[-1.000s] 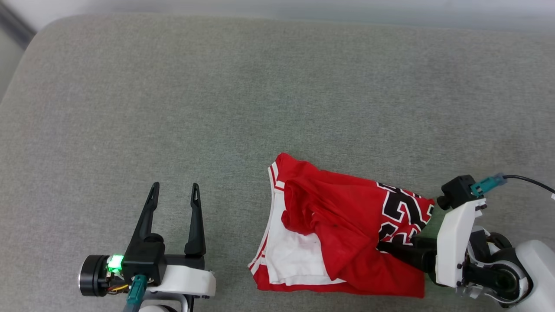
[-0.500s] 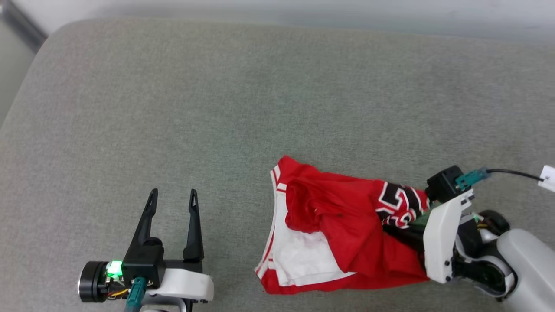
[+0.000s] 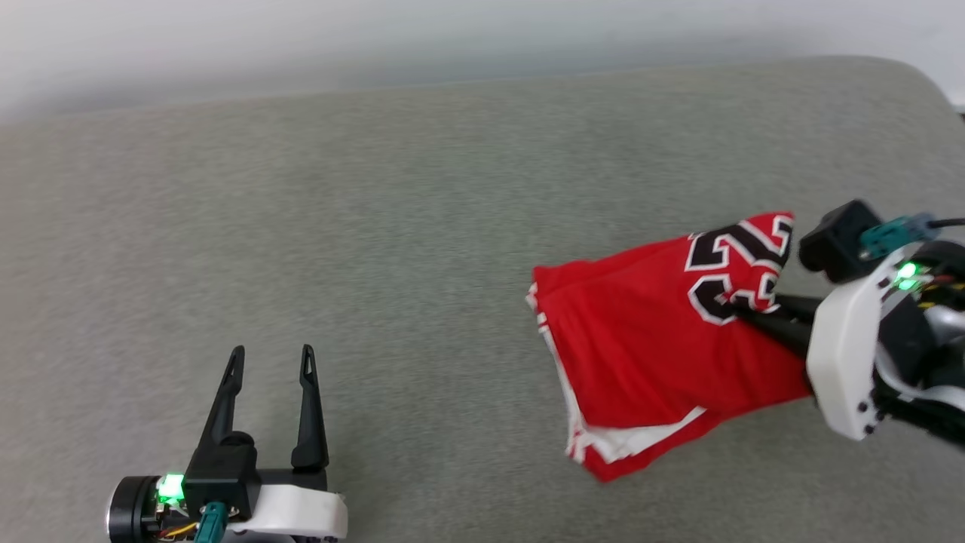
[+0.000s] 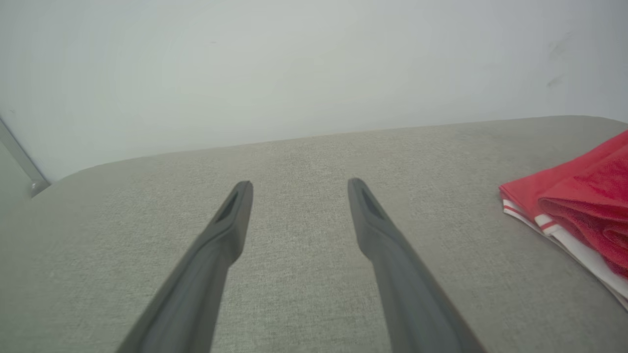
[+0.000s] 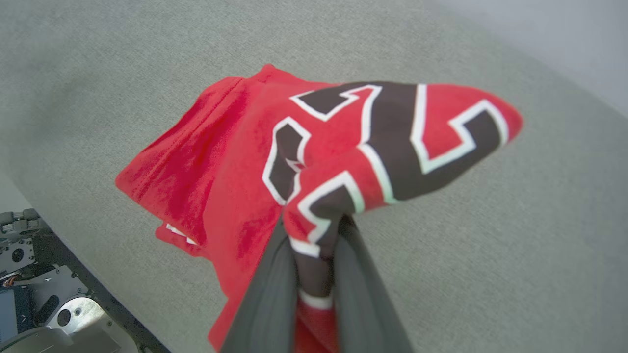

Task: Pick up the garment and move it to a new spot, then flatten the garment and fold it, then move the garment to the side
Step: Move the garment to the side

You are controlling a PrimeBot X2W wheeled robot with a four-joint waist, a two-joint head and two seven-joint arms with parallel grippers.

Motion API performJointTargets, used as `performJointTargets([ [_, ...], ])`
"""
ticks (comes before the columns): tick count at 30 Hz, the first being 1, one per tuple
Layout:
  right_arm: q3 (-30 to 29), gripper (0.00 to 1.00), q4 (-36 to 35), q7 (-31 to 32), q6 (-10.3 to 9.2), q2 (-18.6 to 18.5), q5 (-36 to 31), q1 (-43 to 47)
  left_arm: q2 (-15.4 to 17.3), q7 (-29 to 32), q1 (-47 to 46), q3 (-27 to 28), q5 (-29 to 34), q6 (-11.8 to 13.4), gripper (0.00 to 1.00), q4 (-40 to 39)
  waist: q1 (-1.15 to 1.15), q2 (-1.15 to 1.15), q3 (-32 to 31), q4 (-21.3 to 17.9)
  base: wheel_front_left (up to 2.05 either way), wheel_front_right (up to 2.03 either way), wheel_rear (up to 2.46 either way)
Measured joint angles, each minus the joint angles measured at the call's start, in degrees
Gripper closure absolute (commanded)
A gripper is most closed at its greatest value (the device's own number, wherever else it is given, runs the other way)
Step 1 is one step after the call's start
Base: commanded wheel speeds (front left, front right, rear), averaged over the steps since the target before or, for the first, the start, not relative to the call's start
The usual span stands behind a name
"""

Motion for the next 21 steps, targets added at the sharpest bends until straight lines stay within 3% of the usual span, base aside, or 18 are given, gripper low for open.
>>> performJointTargets([
  [5, -1.54, 1.0, -1.04, -0.23, 0.01, -3.65, -1.64, -1.83, 0.7, 0.0, -0.9, 0.7, 0.4, -0.2, 0.0, -0.88, 0.0, 0.0, 1.13, -5.52, 0.0, 0.0, 0.0],
  [9, -4.07, 1.0, 2.03, -1.34, 0.0, -5.77, -3.37, -3.38, 1.54, 0.0, -2.68, 0.78, 0.69, -0.75, 0.0, -1.04, 0.0, 0.0, 3.9, -8.43, 0.0, 0.0, 0.0],
  [21, -10.72, 1.0, 18.95, -1.9, 0.02, -7.58, -13.47, -9.57, 5.08, 0.01, -9.02, 0.31, 2.01, -1.54, 0.0, -2.54, 0.0, 0.0, 15.3, -10.7, 0.0, 0.0, 0.0],
])
